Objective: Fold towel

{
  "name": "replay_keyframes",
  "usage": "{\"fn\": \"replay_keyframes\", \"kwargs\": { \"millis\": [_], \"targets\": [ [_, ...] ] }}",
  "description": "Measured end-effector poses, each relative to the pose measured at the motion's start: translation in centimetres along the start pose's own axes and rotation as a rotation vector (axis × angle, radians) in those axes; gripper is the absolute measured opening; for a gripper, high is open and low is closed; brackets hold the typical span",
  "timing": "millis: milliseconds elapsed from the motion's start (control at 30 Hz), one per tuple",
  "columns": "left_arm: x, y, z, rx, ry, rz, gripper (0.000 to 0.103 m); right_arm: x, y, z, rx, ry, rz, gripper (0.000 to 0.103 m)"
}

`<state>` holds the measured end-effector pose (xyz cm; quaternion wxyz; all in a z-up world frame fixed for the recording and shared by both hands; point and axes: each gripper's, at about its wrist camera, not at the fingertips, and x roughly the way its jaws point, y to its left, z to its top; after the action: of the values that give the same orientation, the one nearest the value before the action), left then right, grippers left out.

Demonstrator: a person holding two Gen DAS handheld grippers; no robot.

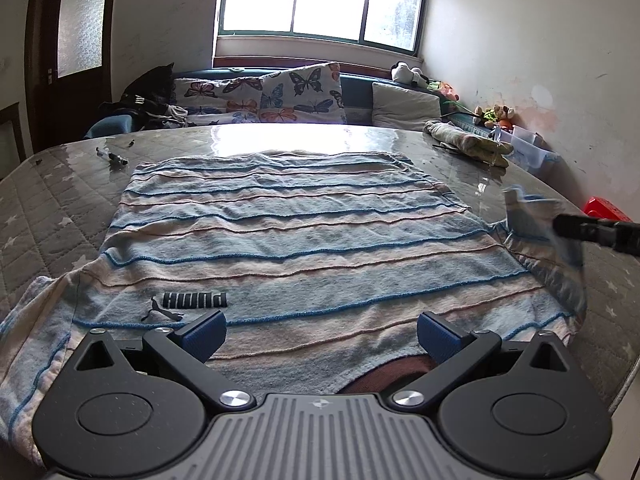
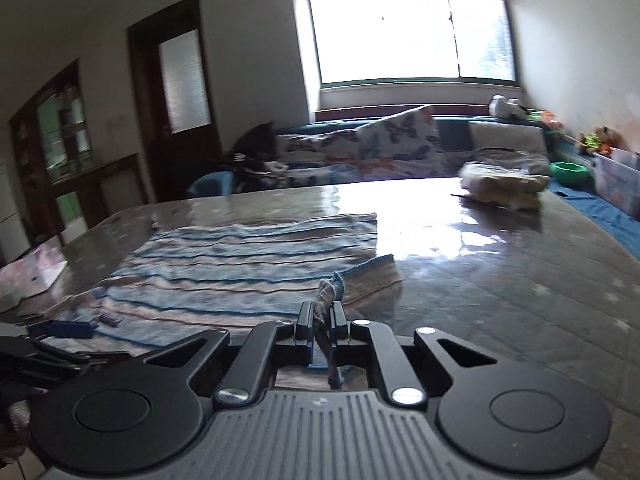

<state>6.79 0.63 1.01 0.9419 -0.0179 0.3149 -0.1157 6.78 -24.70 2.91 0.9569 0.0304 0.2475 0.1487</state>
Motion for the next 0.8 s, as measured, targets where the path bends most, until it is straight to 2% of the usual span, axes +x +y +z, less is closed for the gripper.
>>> {"fn": "replay_keyframes", "kwargs": {
  "millis": [33,167,233,367,567,667,767,800],
  "targets": [
    [0.0,0.0,0.0,-0.001,-0.001,0.000,0.103,0.4,0.6,0.0,-0.007,0.009,0.022,0.008],
    [-0.1,0.0,-0.1,0.000,0.000,0.001,0.103,2.0,2.2,-0.5,-0.024,0.057,0.095,0.022],
    [-0.1,0.1,-0.1,0.000,0.002,0.003,0.103,2.1,2.7,-0.6,-0.040,0.067,0.119,0.023],
    [0.0,0.3,-0.2,-0.003,0.007,0.006,0.103,2.0,1.6,0.1,-0.040,0.073,0.114,0.031],
    [0.0,0.2,-0.2,-0.006,0.011,0.009,0.103,4.2,-1.6,1.5,-0.069,0.115,-0.007,0.031],
    [0.1,0.2,-0.3,-0.004,0.019,0.016,0.103,6.0,-2.6,2.2,-0.085,0.142,-0.018,0.030],
    [0.2,0.3,-0.4,-0.006,0.027,0.023,0.103,8.0,-2.8,2.5,-0.104,0.164,-0.014,0.020],
    [0.3,0.3,-0.4,-0.005,0.030,0.025,0.103,8.8,-2.8,2.5,-0.109,0.176,-0.011,0.019]
  ]
}}
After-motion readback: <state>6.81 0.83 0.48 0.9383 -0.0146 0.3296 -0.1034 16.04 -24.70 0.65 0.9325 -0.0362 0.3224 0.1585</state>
